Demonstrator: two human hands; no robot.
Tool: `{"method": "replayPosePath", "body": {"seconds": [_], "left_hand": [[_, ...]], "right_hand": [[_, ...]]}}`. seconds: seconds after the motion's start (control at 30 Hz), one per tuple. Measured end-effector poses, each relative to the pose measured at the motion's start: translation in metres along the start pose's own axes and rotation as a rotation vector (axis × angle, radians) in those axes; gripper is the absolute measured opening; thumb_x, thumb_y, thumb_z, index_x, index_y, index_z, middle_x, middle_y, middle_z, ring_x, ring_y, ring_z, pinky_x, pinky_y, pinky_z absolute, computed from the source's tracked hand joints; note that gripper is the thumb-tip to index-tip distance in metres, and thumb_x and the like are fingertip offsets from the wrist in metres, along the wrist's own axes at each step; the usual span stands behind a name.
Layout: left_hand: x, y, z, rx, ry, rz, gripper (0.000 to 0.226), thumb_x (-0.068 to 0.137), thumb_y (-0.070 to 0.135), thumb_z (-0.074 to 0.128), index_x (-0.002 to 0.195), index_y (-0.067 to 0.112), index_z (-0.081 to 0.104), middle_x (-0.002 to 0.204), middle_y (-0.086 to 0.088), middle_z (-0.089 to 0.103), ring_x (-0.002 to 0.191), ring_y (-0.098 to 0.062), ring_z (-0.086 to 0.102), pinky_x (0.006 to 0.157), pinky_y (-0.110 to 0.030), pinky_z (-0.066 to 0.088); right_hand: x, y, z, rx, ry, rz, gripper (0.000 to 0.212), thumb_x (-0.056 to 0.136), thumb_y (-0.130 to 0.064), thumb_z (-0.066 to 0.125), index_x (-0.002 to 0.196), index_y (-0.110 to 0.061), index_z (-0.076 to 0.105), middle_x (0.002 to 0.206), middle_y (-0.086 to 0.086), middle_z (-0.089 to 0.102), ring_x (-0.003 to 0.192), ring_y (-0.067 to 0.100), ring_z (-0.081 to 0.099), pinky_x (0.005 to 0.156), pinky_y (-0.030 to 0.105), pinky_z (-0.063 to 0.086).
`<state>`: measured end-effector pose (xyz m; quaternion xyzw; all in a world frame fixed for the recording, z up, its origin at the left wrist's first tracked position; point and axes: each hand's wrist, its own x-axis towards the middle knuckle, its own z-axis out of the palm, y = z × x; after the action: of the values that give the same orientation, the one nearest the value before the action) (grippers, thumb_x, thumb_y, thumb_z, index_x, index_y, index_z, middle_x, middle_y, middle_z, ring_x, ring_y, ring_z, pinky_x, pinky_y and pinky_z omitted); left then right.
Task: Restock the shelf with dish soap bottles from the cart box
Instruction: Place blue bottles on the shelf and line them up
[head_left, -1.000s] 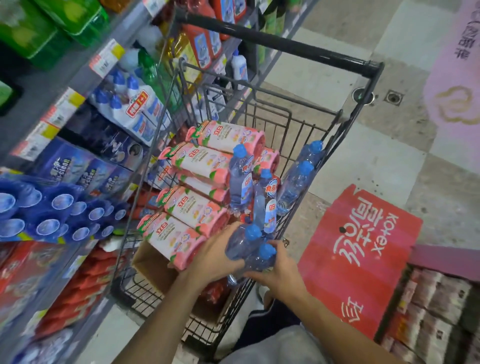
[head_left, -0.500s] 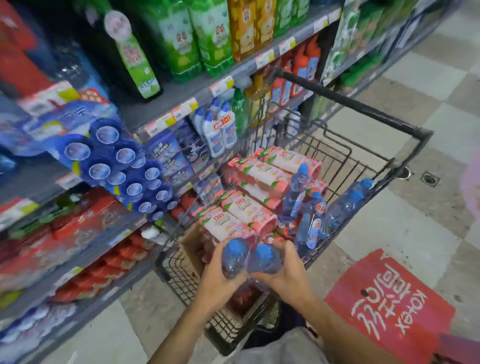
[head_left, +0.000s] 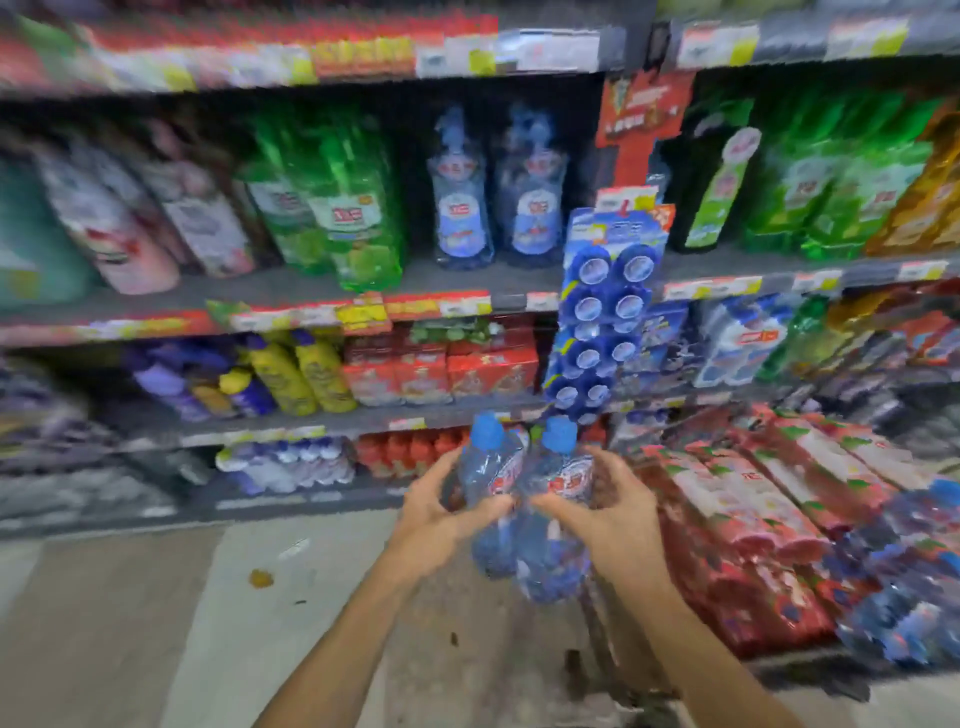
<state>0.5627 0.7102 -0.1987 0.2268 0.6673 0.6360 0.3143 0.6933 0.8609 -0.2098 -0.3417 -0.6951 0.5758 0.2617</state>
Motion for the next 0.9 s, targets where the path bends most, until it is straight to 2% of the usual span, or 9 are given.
{"method": "replayPosePath", "body": {"seconds": [0.17, 0.27, 0.37, 0.47, 0.57, 0.67, 0.73, 0.83, 0.9], "left_hand": [[-0.044, 0.041, -0.108, -0.070, 0.161, 0.078, 0.060, 0.071, 0.020, 0.082, 0.126, 0.022, 0.056, 0.121, 0.005, 0.070, 0.114, -0.015, 0.064, 0.093, -0.030, 0.053], [-0.073, 0.057, -0.162, -0.082, 0.272, 0.125, 0.060, 0.073, 0.022, 0.083, 0.126, 0.018, 0.055, 0.120, -0.004, 0.069, 0.113, -0.021, 0.065, 0.093, -0.038, 0.054], [-0.098, 0.072, -0.203, -0.083, 0.372, 0.160, 0.064, 0.066, 0.028, 0.082, 0.123, 0.015, 0.056, 0.117, -0.006, 0.070, 0.109, -0.022, 0.066, 0.092, -0.039, 0.054], [-0.114, 0.087, -0.240, -0.052, 0.434, 0.199, 0.058, 0.068, 0.012, 0.088, 0.117, 0.018, 0.060, 0.112, -0.007, 0.072, 0.099, -0.018, 0.069, 0.080, -0.030, 0.056], [-0.123, 0.104, -0.273, -0.028, 0.483, 0.217, 0.053, 0.066, 0.004, 0.079, 0.113, 0.017, 0.060, 0.102, -0.005, 0.076, 0.090, -0.016, 0.071, 0.074, -0.025, 0.055], [-0.127, 0.118, -0.306, 0.014, 0.537, 0.244, 0.048, 0.070, -0.008, 0.076, 0.110, 0.014, 0.060, 0.095, -0.002, 0.077, 0.085, -0.014, 0.073, 0.071, -0.023, 0.056], [-0.126, 0.128, -0.330, 0.044, 0.562, 0.277, 0.047, 0.073, -0.013, 0.074, 0.108, 0.015, 0.061, 0.091, 0.001, 0.077, 0.082, -0.011, 0.073, 0.069, -0.020, 0.055], [-0.118, 0.147, -0.366, 0.073, 0.610, 0.336, 0.045, 0.073, -0.014, 0.072, 0.107, 0.015, 0.062, 0.087, 0.005, 0.077, 0.081, -0.007, 0.072, 0.069, -0.018, 0.055], [-0.109, 0.162, -0.392, 0.096, 0.642, 0.371, 0.043, 0.072, -0.002, 0.076, 0.106, 0.019, 0.063, 0.091, 0.004, 0.077, 0.084, -0.009, 0.073, 0.071, -0.021, 0.055]], "right_hand": [[-0.006, -0.064, 0.097, 0.133, -0.233, -0.083, 0.063, 0.064, -0.020, 0.091, 0.122, -0.022, 0.067, 0.110, -0.009, 0.076, 0.104, 0.011, 0.071, 0.089, 0.034, 0.056], [-0.013, -0.099, 0.150, 0.169, -0.350, -0.143, 0.059, 0.068, -0.015, 0.090, 0.122, -0.018, 0.067, 0.108, -0.010, 0.076, 0.102, 0.006, 0.071, 0.089, 0.028, 0.057], [-0.019, -0.128, 0.193, 0.157, -0.458, -0.217, 0.049, 0.069, -0.012, 0.089, 0.110, -0.028, 0.069, 0.101, -0.016, 0.076, 0.099, 0.003, 0.070, 0.085, 0.019, 0.054], [-0.018, -0.154, 0.230, 0.167, -0.545, -0.260, 0.047, 0.068, -0.010, 0.089, 0.108, -0.026, 0.072, 0.098, -0.016, 0.077, 0.097, 0.004, 0.071, 0.078, 0.019, 0.056], [-0.015, -0.182, 0.269, 0.173, -0.610, -0.298, 0.053, 0.062, -0.015, 0.092, 0.111, -0.025, 0.072, 0.095, -0.018, 0.077, 0.093, -0.001, 0.070, 0.073, 0.015, 0.053], [-0.008, -0.206, 0.308, 0.172, -0.657, -0.336, 0.056, 0.056, -0.027, 0.093, 0.108, -0.026, 0.072, 0.100, -0.011, 0.078, 0.096, 0.006, 0.072, 0.082, 0.025, 0.054], [-0.003, -0.221, 0.332, 0.160, -0.689, -0.372, 0.049, 0.062, -0.020, 0.092, 0.106, -0.025, 0.072, 0.098, -0.013, 0.078, 0.093, 0.003, 0.071, 0.078, 0.019, 0.053], [0.009, -0.244, 0.373, 0.164, -0.716, -0.420, 0.045, 0.063, -0.022, 0.092, 0.103, -0.027, 0.072, 0.097, -0.016, 0.077, 0.095, 0.000, 0.070, 0.077, 0.014, 0.051], [0.020, -0.261, 0.403, 0.176, -0.713, -0.450, 0.062, 0.055, -0.040, 0.091, 0.112, -0.025, 0.071, 0.105, -0.012, 0.076, 0.103, 0.003, 0.069, 0.083, 0.018, 0.050]]}}
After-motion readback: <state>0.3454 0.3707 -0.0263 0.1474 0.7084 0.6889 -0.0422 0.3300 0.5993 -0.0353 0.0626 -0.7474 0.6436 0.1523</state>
